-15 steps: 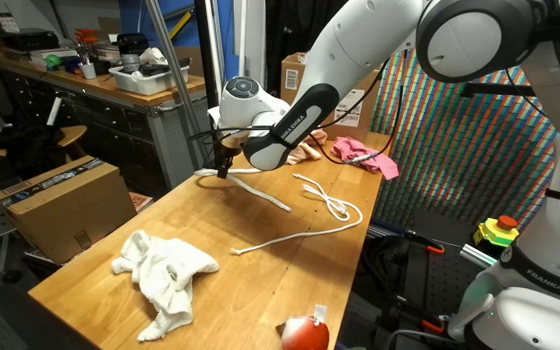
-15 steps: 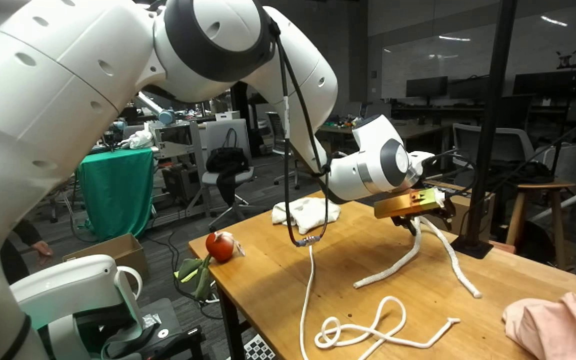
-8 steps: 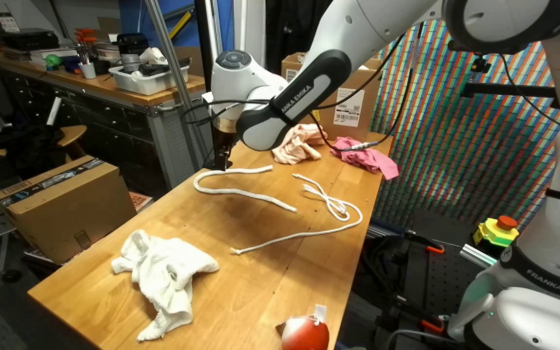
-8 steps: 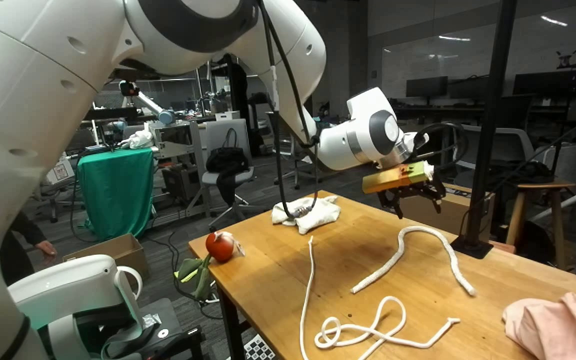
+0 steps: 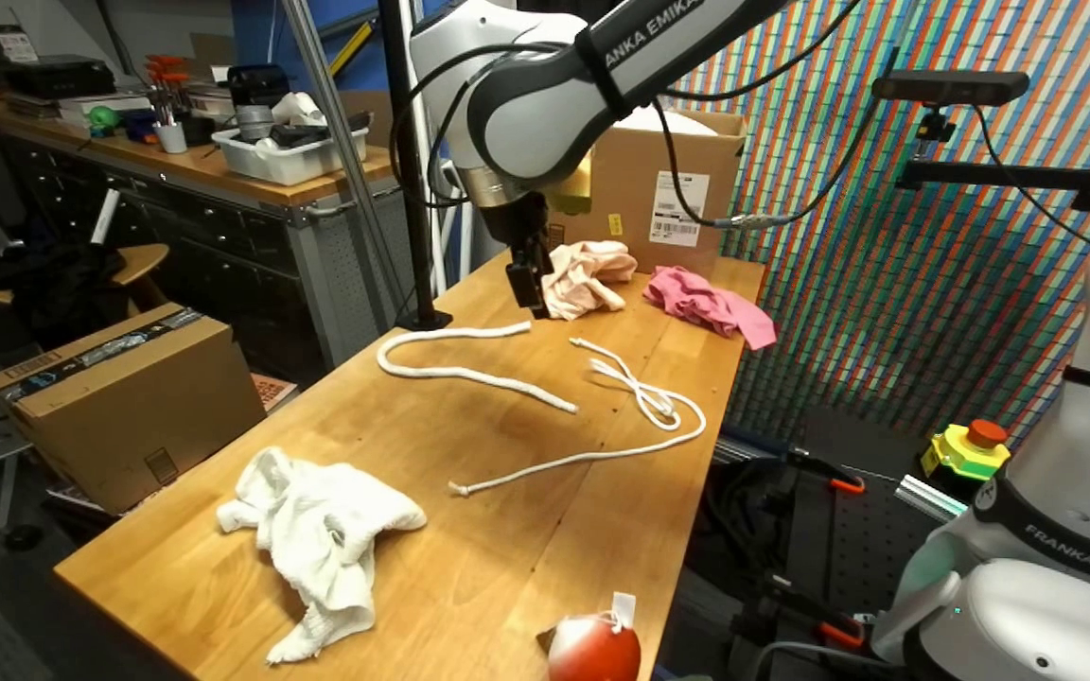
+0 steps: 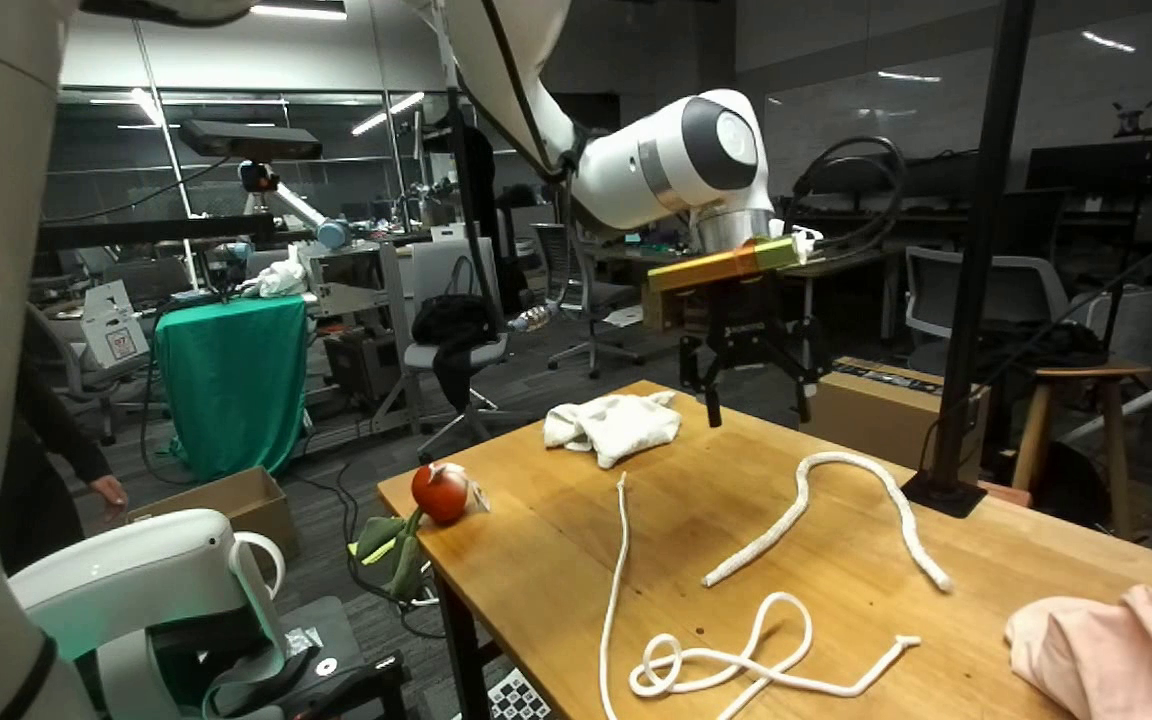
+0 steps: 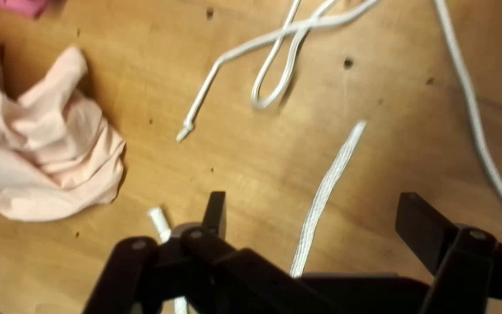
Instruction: Separate the things on the table
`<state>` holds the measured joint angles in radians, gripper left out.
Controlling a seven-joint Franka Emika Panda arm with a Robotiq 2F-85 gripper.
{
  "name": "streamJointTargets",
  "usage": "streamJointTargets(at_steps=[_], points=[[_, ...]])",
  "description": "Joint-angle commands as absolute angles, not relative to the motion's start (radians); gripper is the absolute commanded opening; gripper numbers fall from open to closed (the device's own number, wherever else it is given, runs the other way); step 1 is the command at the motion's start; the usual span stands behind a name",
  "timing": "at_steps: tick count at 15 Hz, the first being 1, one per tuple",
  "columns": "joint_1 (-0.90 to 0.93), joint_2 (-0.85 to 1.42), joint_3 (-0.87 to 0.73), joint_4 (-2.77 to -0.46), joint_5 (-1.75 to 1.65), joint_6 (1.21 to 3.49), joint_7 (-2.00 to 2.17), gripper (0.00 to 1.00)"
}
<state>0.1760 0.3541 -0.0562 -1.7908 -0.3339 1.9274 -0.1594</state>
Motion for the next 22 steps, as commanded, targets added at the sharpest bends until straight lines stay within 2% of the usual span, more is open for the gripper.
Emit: streamJointTargets(at_steps=[1,4,9,15,22], points=[[0.117,0.22,-0.002,-1.891,-0.272,1.728,-0.221,1.0],[0.082,0.118,0.011,-1.986,-0.211,1.676,-0.23,1.0],[0.025,-0.104,-0.012,-2.228,-0.065,1.807,-0.26,1.0],[0.001,-0.352,-0.047,-2.556,-0.12,2.18,-0.303,1.0],[0.002,-0.45,-0.133,-2.802,-0.155,2.659,-0.396,1.0]])
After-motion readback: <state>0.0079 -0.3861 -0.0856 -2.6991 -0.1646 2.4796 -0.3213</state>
